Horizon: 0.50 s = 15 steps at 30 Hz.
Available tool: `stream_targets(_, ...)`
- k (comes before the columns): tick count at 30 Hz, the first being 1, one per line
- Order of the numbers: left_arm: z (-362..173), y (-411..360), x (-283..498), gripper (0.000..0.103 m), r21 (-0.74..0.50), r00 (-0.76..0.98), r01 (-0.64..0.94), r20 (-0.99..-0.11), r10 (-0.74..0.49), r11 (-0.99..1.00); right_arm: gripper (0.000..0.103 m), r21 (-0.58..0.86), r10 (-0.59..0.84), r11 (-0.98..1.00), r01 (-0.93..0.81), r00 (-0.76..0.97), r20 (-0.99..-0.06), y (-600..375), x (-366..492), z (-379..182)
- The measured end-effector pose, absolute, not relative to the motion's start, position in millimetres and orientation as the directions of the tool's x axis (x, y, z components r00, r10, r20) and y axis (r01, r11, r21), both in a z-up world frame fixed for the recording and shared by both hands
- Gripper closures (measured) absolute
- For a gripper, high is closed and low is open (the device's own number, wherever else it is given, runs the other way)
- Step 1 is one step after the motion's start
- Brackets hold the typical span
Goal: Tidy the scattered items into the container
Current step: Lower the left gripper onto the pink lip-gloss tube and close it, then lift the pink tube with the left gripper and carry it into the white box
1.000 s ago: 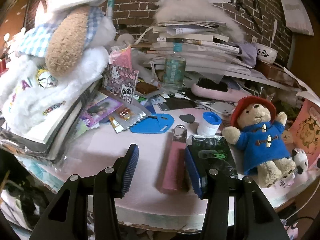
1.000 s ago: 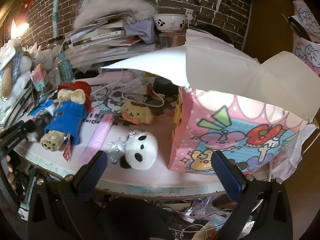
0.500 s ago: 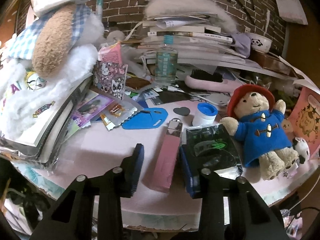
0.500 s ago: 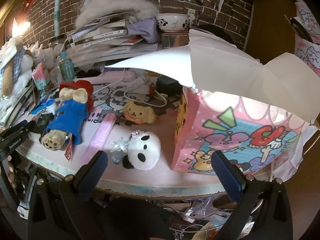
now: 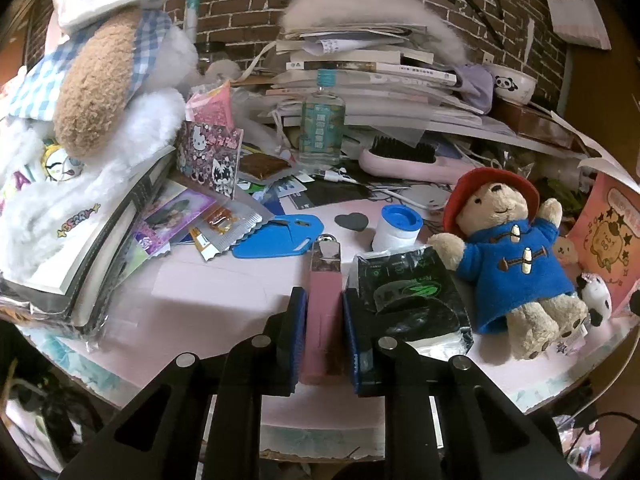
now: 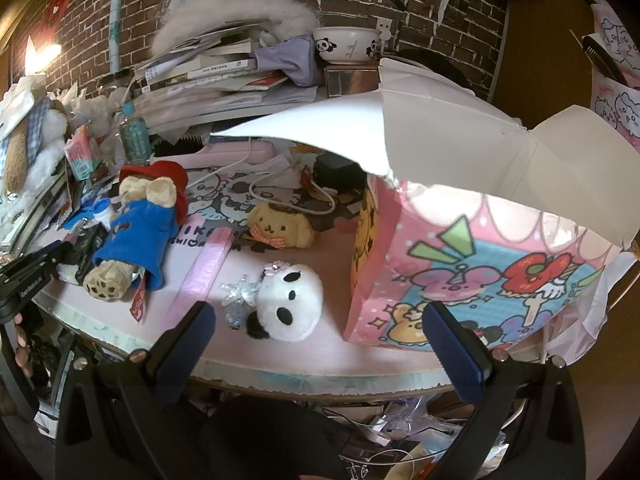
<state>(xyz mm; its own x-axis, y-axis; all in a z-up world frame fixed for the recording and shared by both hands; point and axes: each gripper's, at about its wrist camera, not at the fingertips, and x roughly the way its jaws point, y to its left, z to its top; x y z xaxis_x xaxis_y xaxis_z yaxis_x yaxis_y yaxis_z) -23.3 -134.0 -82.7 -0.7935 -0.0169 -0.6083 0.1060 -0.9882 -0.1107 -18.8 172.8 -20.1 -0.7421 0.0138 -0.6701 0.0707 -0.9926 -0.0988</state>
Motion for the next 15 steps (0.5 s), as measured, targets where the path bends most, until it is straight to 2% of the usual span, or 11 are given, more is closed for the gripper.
stream_targets(15,-61.3,-135.6,-15.9,0.09,-0.099,-0.824,0.103,-0.566,-0.029,-0.99,0.0,-0.097,0.013,-0.993,0.07,-0.743,-0.67,172.5,-18.5,-19.4)
